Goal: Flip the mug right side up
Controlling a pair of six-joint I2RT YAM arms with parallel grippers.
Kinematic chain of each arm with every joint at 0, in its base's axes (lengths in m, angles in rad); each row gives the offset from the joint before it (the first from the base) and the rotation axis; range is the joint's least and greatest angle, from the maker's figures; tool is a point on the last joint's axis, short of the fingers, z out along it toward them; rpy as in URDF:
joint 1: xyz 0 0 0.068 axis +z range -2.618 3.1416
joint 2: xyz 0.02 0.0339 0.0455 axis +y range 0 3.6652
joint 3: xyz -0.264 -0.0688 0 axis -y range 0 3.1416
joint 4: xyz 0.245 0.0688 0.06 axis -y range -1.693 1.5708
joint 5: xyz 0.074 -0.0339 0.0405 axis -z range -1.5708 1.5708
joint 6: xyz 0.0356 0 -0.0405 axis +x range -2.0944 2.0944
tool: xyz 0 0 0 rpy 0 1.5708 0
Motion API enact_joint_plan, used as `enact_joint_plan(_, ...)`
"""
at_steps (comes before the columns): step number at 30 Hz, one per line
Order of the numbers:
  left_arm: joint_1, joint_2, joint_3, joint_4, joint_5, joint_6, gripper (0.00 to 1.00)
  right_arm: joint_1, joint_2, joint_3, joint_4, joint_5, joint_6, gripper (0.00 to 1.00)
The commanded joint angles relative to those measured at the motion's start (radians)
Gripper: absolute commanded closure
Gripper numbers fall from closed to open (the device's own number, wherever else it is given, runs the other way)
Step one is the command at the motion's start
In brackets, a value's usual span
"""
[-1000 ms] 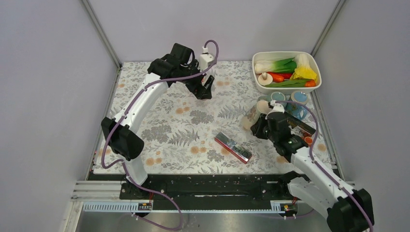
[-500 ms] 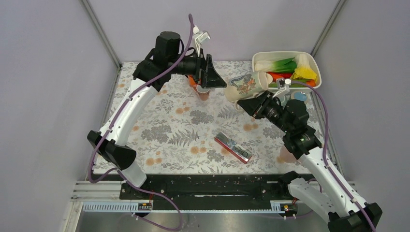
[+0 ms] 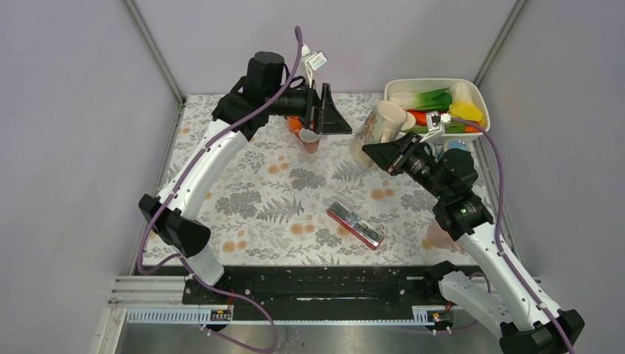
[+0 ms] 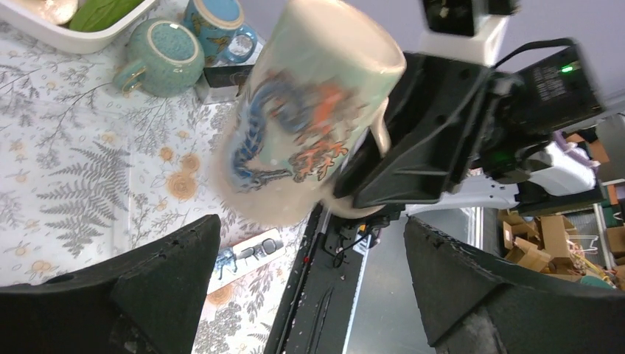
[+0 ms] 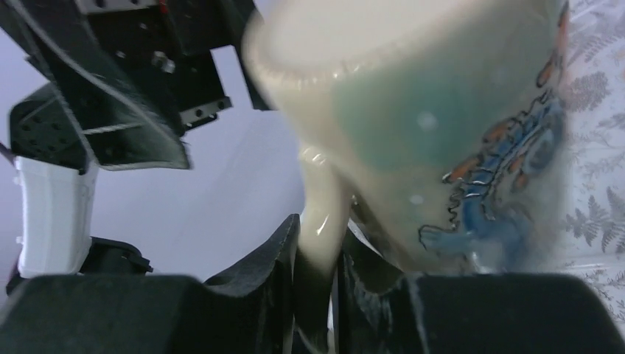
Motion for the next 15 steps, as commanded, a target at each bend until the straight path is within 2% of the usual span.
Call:
enact_joint_plan(1, 0.003, 0.001, 0.032, -0.039, -0.069, 0.066, 0.02, 0.005, -0.045, 0.124, 0.151, 0.013, -0.053, 1.0)
enact_joint_plan(5, 0.006, 0.01, 0.046, -0.049, -0.056, 0.071, 0.02, 0.005, -0.038, 0.144, 0.137, 0.022, -0.061, 1.0)
enact_joint_plan(11, 0.006, 0.025, 0.02, -0.047, -0.046, 0.085, 0.03, 0.005, -0.03, 0.113, 0.027, 0.124, -0.075, 1.0)
enact_joint_plan(15, 0.006, 0.014, 0.028, -0.065, -0.005, 0.161, 0.03, 0.005, -0.024, 0.14, -0.008, 0.157, -0.07, 1.0)
